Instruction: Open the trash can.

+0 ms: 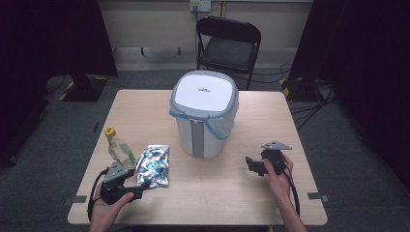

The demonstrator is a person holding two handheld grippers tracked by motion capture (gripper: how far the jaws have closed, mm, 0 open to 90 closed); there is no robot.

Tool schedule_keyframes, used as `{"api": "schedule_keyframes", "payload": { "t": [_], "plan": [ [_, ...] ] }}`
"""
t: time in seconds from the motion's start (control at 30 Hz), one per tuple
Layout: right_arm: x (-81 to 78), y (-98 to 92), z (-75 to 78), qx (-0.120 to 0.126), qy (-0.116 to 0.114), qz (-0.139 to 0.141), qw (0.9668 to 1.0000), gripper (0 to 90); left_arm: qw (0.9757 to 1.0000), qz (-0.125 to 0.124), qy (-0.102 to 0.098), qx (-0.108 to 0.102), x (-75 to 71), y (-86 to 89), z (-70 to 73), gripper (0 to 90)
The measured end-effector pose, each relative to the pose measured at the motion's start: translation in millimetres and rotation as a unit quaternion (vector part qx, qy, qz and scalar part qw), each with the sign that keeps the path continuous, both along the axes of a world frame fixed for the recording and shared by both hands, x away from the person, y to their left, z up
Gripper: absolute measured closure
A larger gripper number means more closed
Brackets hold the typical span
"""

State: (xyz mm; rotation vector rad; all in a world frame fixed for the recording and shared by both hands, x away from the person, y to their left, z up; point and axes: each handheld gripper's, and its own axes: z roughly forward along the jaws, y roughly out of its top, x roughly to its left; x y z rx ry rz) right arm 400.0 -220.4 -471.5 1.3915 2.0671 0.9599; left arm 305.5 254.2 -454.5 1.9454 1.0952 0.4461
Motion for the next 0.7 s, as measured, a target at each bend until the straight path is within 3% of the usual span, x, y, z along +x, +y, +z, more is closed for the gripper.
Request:
{"api": "schedule_keyframes", "payload": {
  "t": [0.13,0.17,0.27,0.43,0.47,0.5,0.63,0.7],
  "plan": [
    [7.1,9.6,3.8,-0.002,-0.003,0.012,0.9999,17.8,0.9998,-0.017,-0.005,0.002,6.9,-18.4,4.2,23.3],
    [8.7,11.4,4.4,-0.004,-0.004,0.013,0.9999,17.8,0.9994,-0.028,-0.017,0.007,13.0,-29.7,8.0,23.3],
    [13.0,14.4,5.9,-0.001,-0.004,0.013,0.9999,17.9,0.9993,-0.033,-0.019,0.004,20.7,-37.0,10.2,24.4],
    [20.9,18.6,10.1,-0.004,-0.008,0.016,0.9998,18.1,0.9995,0.002,-0.029,0.011,52.2,-52.3,15.5,25.9],
    [20.9,18.6,10.1,-0.004,-0.008,0.016,0.9998,18.1,0.9995,0.002,-0.029,0.011,52.2,-52.3,15.5,25.9],
    [24.6,20.6,11.9,-0.002,-0.009,0.018,0.9998,18.2,0.9996,0.012,-0.024,0.006,64.3,-54.7,17.5,26.2],
    [31.9,24.6,14.6,0.003,-0.012,0.018,0.9998,18.3,0.9985,0.035,-0.04,0.013,85.1,-59.2,25.5,27.1],
    [36.5,27.0,15.9,0.003,-0.012,0.019,0.9998,18.4,0.9983,0.044,-0.035,0.012,95.9,-61.9,27.3,27.6]
  ]
}}
